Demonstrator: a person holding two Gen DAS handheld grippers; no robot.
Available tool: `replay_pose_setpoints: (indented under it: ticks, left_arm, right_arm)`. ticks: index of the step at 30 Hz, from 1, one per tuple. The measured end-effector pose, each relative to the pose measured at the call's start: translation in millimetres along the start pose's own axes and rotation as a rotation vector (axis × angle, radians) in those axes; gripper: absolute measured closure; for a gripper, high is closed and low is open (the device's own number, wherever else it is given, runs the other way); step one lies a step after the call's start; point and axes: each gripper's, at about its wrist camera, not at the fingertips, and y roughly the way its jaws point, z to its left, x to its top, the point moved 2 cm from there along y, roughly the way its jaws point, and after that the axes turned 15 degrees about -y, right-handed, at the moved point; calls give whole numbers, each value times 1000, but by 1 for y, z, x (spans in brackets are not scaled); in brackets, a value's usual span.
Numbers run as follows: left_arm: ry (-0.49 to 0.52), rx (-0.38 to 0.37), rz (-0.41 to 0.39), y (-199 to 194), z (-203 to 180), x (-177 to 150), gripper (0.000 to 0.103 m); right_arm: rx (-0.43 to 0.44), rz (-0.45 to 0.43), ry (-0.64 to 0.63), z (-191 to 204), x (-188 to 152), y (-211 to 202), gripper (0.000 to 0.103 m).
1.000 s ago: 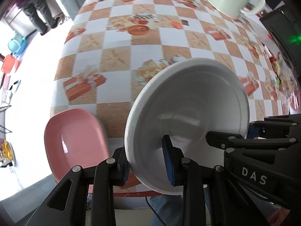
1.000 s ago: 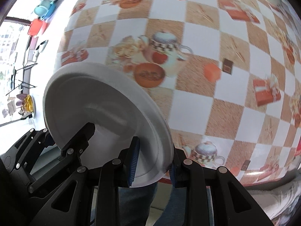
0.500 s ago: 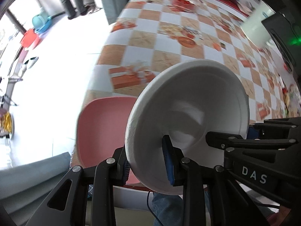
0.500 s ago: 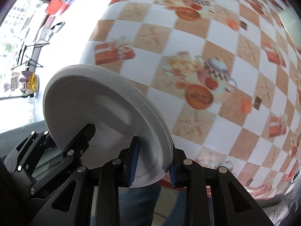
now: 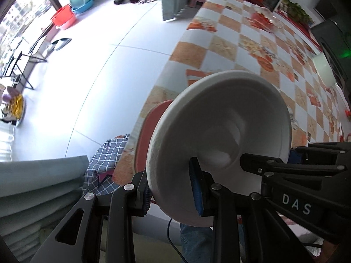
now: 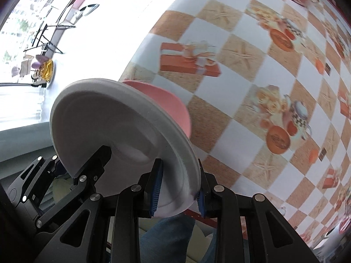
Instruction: Organize plates and bowls
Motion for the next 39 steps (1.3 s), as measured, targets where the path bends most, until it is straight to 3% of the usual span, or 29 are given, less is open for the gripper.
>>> replay_pose_setpoints:
  ticks: [27, 30, 33, 34, 35, 36, 39]
  left_arm:
    - [-59, 23, 50, 30, 23, 4, 70]
    - [-57, 39, 35, 29, 24, 6, 62]
    - [-67, 71, 4, 26, 27, 6, 44]
    - [-67, 77, -3, 24, 28, 7, 39]
    - [-66, 86, -9, 23, 29, 7, 35]
    - [-66, 97, -13, 22, 29, 7, 34]
    - [-77, 96, -35, 16, 34, 9, 30]
  right_arm:
    - [-29, 69, -43, 29, 41, 43, 72]
    - [-34, 66, -51, 30, 44, 41, 72]
    - [-36, 58, -47, 29, 45, 38, 71]
    - [-40, 54, -47, 28, 44, 37, 70]
    - [-49, 49, -48, 28, 44, 36, 64]
    - [-63, 39, -49, 28, 43, 33, 52]
    - [-57, 5, -42, 25, 41, 24, 36]
